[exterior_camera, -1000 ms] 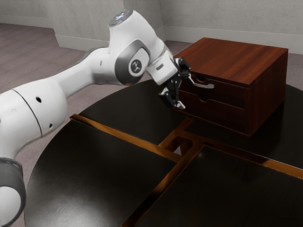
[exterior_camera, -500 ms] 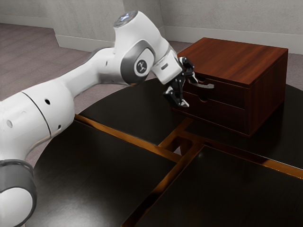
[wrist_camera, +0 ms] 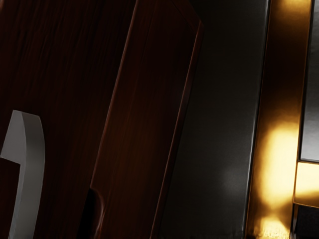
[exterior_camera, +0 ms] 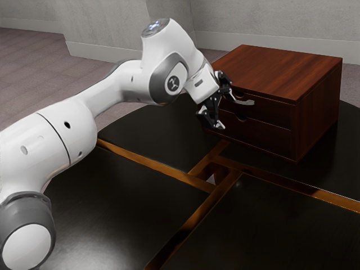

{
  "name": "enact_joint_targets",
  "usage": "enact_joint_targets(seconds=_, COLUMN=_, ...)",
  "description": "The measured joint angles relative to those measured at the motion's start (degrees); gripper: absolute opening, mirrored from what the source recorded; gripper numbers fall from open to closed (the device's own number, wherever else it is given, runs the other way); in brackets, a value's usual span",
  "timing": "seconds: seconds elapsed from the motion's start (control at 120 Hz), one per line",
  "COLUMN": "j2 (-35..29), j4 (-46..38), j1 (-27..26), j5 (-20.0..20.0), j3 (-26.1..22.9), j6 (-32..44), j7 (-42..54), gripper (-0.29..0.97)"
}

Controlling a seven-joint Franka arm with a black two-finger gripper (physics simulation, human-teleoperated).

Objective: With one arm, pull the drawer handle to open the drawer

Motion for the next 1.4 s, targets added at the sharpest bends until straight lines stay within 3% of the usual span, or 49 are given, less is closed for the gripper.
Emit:
enact_joint_targets(seconds=0.667, j2=3.3, j4=3.7, j1=-1.8, j5=0.7, j3=1.6, j6=0.9, j7=0.2, gripper=0.68)
enact_joint_targets(seconds=0.9, j2=2.5, j4=2.9, j1=-1.7, j5=0.5, j3=1.7, j6=1.1, j7=0.2, gripper=0.59)
enact_joint_targets(seconds=1.025, j2=0.3, j4=0.2, j1=-1.7, j5=0.4, j3=1.8, j6=1.2, j7=0.1, gripper=0.55)
enact_joint_targets(seconds=1.4, j2=-6.4, j4=-9.6, j1=-1.2, j5=-1.2, j3=3.3, j6=2.9, j7=0.0, gripper=0.59)
